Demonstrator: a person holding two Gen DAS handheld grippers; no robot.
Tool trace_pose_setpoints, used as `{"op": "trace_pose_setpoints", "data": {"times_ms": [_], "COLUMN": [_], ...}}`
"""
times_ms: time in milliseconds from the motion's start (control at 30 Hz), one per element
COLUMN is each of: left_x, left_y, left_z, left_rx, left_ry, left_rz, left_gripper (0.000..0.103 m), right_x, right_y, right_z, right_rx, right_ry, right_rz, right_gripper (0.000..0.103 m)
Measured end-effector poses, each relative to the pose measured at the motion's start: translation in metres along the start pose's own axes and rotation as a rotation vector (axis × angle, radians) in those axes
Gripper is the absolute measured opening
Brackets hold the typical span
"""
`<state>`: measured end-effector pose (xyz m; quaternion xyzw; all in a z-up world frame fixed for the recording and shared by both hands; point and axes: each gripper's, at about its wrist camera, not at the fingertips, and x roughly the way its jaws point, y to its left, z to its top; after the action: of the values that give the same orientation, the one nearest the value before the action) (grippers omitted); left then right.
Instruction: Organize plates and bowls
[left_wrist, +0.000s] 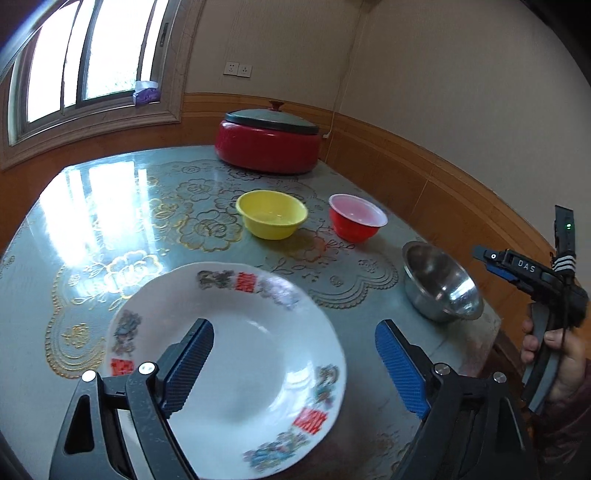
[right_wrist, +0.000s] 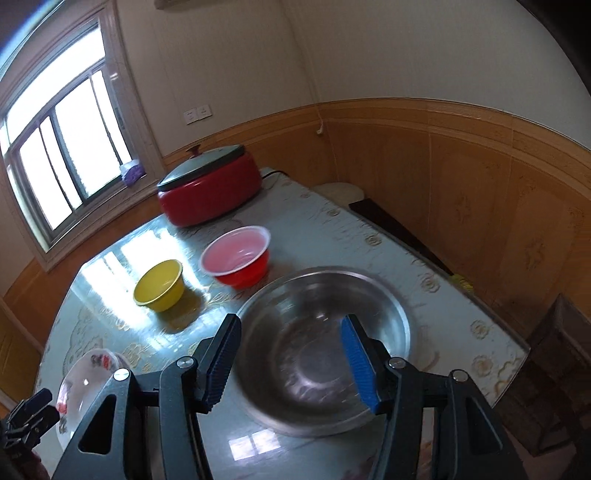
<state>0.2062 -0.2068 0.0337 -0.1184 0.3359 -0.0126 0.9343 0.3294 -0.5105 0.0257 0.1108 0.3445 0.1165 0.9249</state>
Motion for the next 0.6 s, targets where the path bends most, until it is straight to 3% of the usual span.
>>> {"op": "trace_pose_setpoints", "data": {"times_ms": [133,300,467,600], "left_x": [0.035,0.087,0.127,0.154], "left_y": [-0.05,-0.11,-0.145,-0.153], "left_z": [0.01,0.016,0.02,0.02], "left_rx": [0.063,0.12,0.082,-0.003], "left_ry": [0.028,0.097,0.158,0.22], "left_rz": [-0.043,-0.128,-0.165,-0.137], "left_gripper": [0.087,0.072,0.067,0.067], "right_x": [0.021,0.057,0.083,0.096], "right_y": [-0.052,-0.095,-0.113,-0.104], "right_z": [0.017,0.026,0.031,0.028], "right_rx": [0.058,0.109,0.106,0.028], "right_ry": [0.037,0.156,0.245,0.284], "right_rz": [-0.02,0.126,0.25,0.297], "right_gripper": [0.061,0.061,0.061,0.06]}}
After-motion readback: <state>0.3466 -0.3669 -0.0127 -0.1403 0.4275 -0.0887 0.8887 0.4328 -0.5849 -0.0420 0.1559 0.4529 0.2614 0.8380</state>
